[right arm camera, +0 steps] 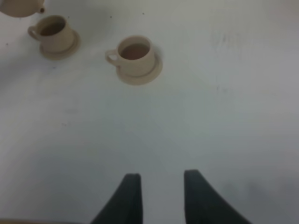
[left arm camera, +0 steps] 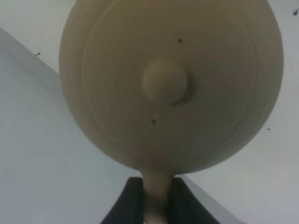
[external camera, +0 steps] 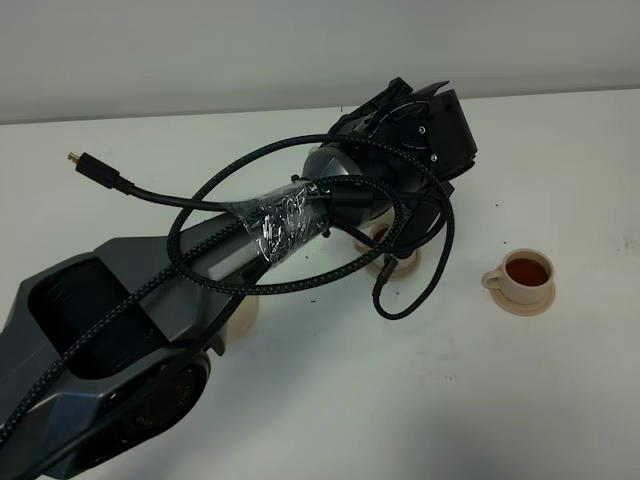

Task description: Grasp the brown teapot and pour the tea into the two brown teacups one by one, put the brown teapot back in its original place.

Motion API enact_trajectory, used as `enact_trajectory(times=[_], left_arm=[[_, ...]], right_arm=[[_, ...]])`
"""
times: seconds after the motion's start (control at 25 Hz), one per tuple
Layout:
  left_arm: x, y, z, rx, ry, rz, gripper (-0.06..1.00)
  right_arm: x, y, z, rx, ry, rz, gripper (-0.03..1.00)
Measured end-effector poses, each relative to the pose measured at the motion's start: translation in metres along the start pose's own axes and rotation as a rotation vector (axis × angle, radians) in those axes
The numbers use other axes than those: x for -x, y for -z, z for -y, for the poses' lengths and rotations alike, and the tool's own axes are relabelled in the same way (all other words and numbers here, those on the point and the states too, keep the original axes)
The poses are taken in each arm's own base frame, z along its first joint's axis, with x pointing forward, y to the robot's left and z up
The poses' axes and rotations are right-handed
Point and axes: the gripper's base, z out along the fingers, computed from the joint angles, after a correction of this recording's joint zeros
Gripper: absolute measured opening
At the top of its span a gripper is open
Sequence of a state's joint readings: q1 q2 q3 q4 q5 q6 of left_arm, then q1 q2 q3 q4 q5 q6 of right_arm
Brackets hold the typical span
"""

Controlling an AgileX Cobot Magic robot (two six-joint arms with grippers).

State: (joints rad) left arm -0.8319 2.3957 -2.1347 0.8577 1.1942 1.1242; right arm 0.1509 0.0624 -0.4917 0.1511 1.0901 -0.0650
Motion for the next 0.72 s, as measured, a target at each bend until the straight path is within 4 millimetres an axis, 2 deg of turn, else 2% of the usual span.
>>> enact_trajectory(times=[0.4, 0.56, 0.72], left_arm=[[-0.004, 0.004, 0.001, -0.015, 0.114, 0.045, 0.12], [-0.010, 0.009, 0.000, -0.019, 0.172, 0.072, 0.12], [-0.022, 0.014, 0.001, -0.047, 0.313, 0.129, 0.12]], right_arm=[[0.000, 0.000, 0.000, 0.000, 0.000, 0.000, 0.24], [0.000, 0.000, 0.000, 0.000, 0.000, 0.000, 0.24], [0.000, 0.000, 0.000, 0.000, 0.000, 0.001, 0.24]])
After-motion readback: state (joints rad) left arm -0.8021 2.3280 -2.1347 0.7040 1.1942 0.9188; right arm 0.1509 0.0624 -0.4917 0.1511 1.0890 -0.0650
